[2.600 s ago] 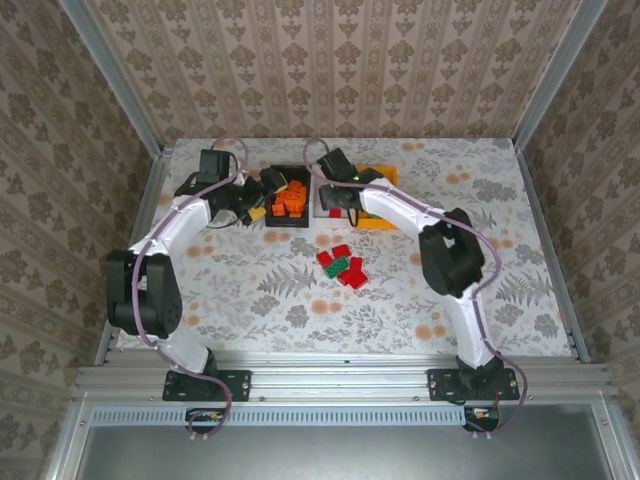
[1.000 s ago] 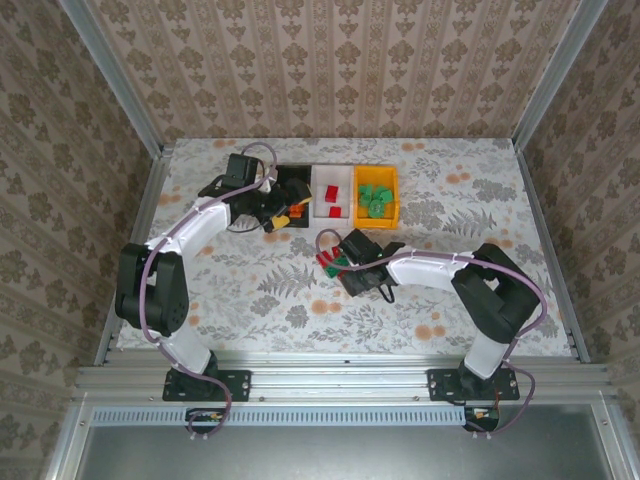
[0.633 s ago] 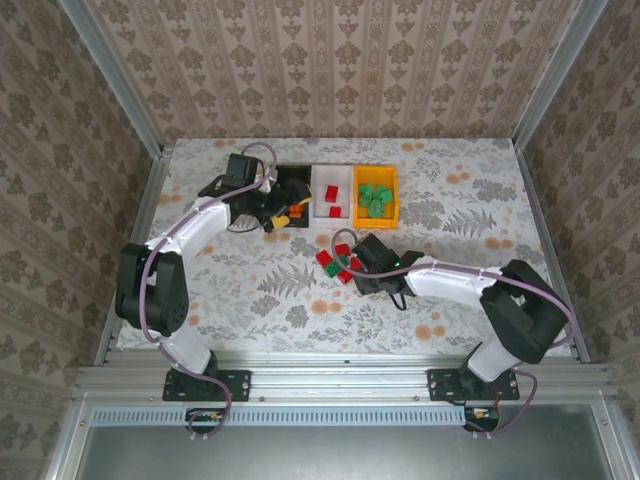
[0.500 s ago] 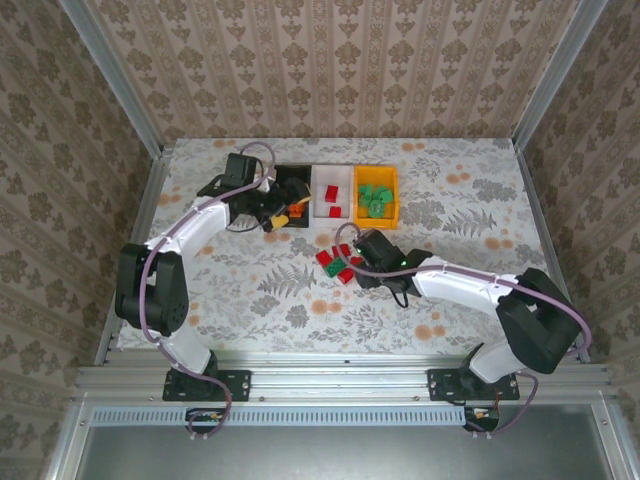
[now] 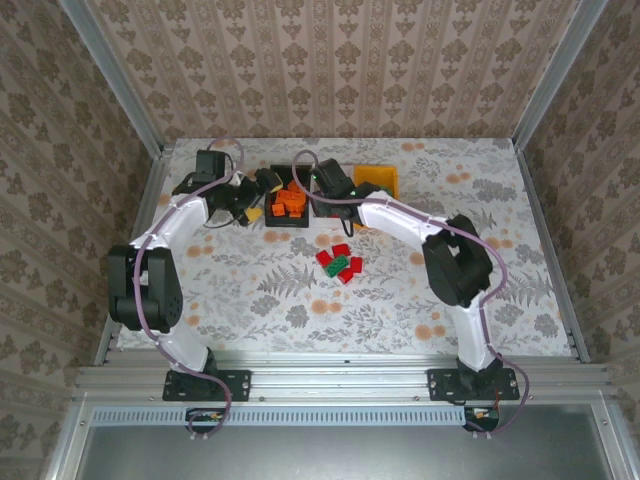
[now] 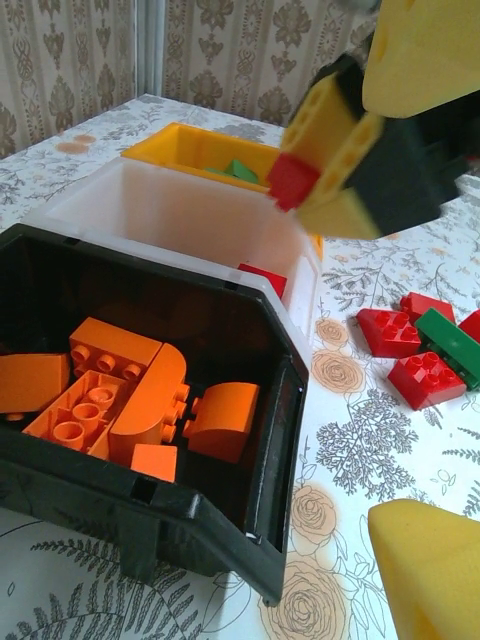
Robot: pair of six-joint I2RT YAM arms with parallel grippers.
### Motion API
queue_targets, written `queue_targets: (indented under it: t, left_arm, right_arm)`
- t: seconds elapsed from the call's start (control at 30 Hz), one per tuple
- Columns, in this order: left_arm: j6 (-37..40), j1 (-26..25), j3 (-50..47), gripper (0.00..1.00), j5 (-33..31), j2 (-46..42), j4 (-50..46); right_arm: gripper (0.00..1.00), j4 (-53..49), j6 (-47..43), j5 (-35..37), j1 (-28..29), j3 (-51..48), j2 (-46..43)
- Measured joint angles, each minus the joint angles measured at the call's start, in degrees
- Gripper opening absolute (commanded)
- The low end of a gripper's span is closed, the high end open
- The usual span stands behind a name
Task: Sort the legos into containers by color
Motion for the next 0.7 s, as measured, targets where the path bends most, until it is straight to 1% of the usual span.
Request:
queue_targets:
  t: [0.07,0.13,0.2,0.3,0.43,0.47,0.53,0.6,0.7]
  left_arm:
    - [0.0,0.0,0.0,1.00,0.1,0.0,0.0]
    - [0.0,0.0,0.0,1.00,0.1,0.0,0.0]
    - [0.0,0.0,0.0,1.00,0.2,0.0,0.0]
    - [0.0,0.0,0.0,1.00,0.2,0.0,0.0]
    - [0.0,0.0,0.0,1.00,0.3,0.0,0.0]
    - [0.0,0.0,0.0,1.00,0.2,0.0,0.0]
    - [0.0,-0.2,0.0,1.00,0.2,0.0,0.0]
    - [0.0,-0.7,0.0,1.00,0.2,0.0,0.0]
    - [0.0,-2.2,0.0,1.00,0.2,0.0,0.0]
  right_arm:
    - [0.50,-2.4,-0.8,-0.2,-1.0,4.2,3.7]
    - [0.58,-5.0,-1.4,-0.5,-2.1,8.2,6.7]
    - [0.65,-6.8,-1.9,-0.7,-2.6,10.8,8.0]
    - [0.68,-8.2,-2.3,-1.1,-2.9,12.0,8.1]
    - [0.68,-8.1,-2.3,-1.8,-2.6,11.1,7.0]
    - [0.68,-7.8,-2.1,-1.8,-2.4,9.5,5.8]
    - [0.67,-6.2,-1.2,-1.7,-1.9,2.6,1.0]
    - [0.67,-4.4,0.4,-0.9,-0.6,-6.4,-5.6]
    - [0.70,-2.2,4.2,0.9,2.8,-20.0,-16.5]
